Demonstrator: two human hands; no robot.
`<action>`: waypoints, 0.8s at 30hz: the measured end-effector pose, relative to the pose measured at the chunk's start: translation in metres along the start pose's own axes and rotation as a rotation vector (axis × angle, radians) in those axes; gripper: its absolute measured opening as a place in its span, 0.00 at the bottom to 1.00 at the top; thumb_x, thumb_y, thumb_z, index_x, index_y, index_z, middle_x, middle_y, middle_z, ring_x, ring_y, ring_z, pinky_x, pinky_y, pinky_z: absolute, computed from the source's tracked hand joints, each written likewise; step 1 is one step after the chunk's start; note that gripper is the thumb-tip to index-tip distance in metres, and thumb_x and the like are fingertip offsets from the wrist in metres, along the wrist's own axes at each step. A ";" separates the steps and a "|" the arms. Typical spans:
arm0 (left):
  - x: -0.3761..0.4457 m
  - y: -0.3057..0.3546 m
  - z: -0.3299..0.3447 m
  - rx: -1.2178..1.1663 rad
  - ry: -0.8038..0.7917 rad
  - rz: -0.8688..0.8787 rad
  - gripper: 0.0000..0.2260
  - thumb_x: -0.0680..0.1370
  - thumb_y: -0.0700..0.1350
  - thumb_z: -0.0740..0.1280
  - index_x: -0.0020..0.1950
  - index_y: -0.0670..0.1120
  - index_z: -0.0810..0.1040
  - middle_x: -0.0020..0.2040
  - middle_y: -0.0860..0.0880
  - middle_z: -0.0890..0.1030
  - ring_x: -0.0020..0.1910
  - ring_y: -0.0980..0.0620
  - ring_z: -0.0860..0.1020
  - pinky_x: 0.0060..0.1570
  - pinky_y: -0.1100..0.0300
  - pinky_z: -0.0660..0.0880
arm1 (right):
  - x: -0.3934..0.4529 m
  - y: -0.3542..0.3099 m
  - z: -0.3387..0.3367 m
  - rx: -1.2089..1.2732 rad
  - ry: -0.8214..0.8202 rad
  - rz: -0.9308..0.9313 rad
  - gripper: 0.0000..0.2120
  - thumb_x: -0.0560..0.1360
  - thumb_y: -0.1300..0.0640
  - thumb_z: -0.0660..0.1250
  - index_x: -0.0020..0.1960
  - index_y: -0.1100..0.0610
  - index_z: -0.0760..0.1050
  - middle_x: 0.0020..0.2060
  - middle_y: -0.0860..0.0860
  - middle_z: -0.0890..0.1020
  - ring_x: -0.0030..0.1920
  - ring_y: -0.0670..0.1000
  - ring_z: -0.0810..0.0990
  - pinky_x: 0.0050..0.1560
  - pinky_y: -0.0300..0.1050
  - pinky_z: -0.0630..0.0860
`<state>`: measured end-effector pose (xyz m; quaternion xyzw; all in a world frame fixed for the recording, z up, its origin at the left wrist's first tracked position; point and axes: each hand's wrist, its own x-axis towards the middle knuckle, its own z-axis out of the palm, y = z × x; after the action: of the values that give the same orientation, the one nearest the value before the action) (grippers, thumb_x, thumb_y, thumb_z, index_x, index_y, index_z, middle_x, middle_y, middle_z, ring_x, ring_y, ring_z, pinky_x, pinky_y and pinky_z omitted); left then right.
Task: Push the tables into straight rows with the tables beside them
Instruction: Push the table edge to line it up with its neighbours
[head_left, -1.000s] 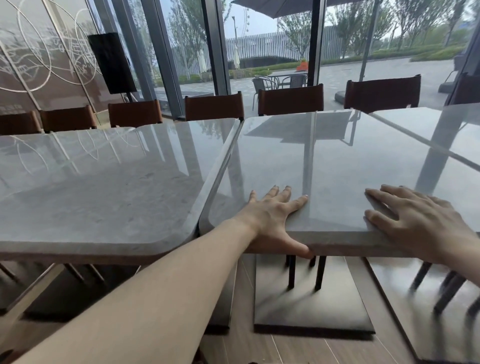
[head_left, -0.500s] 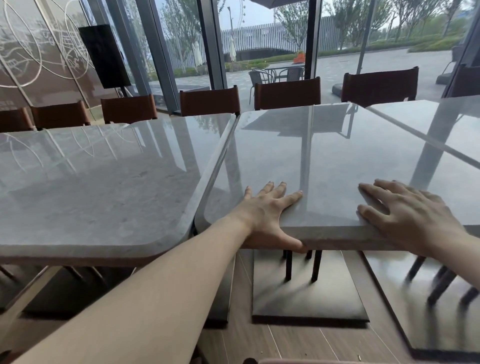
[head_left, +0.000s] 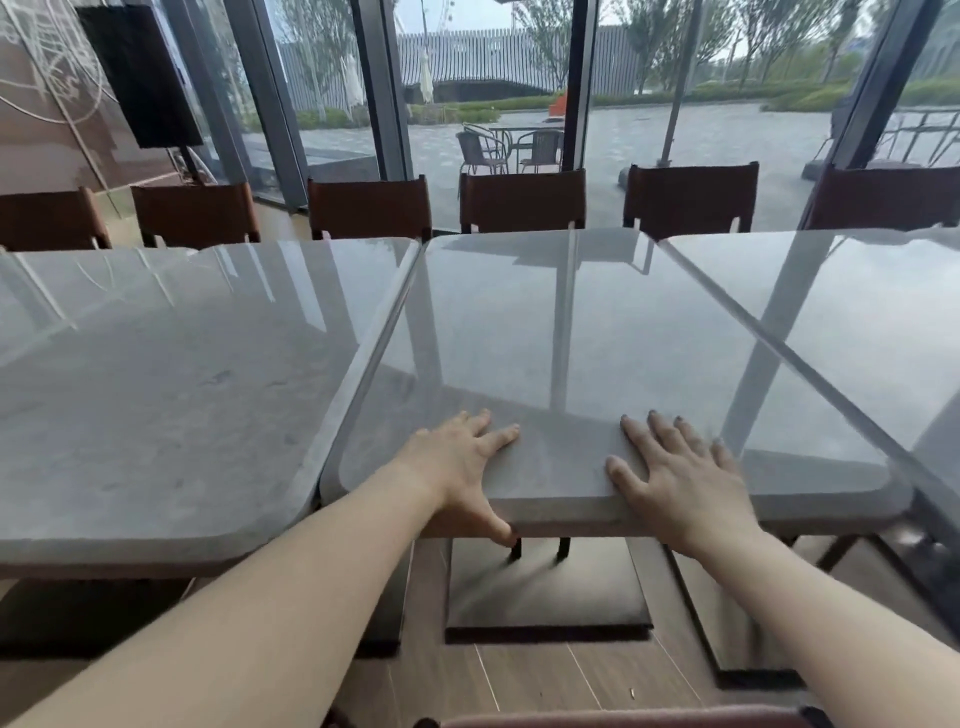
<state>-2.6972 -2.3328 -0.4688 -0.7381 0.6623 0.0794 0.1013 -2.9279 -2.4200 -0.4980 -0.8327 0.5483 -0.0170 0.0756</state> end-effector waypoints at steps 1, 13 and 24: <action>-0.003 0.011 -0.011 0.030 -0.028 -0.022 0.54 0.66 0.68 0.76 0.83 0.56 0.49 0.82 0.47 0.56 0.80 0.45 0.58 0.75 0.46 0.63 | -0.004 -0.006 -0.003 0.020 -0.025 0.029 0.31 0.82 0.36 0.44 0.83 0.44 0.45 0.83 0.49 0.46 0.83 0.53 0.44 0.81 0.59 0.44; -0.161 0.102 -0.088 -0.816 -0.035 -0.050 0.06 0.75 0.54 0.69 0.51 0.59 0.81 0.53 0.58 0.82 0.52 0.58 0.80 0.56 0.61 0.77 | -0.180 0.006 -0.134 1.003 -0.010 0.220 0.10 0.78 0.59 0.68 0.57 0.49 0.81 0.51 0.43 0.85 0.58 0.45 0.82 0.54 0.34 0.73; -0.370 0.231 -0.265 -1.390 0.264 0.405 0.04 0.81 0.45 0.70 0.54 0.51 0.83 0.47 0.55 0.86 0.48 0.65 0.82 0.44 0.75 0.72 | -0.442 0.008 -0.337 1.326 0.407 0.260 0.15 0.80 0.61 0.68 0.63 0.46 0.79 0.58 0.45 0.84 0.60 0.44 0.82 0.58 0.47 0.80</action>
<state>-2.9717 -2.0685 -0.1299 -0.4987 0.5889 0.4087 -0.4872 -3.1484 -2.0548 -0.1419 -0.5189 0.5206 -0.4940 0.4645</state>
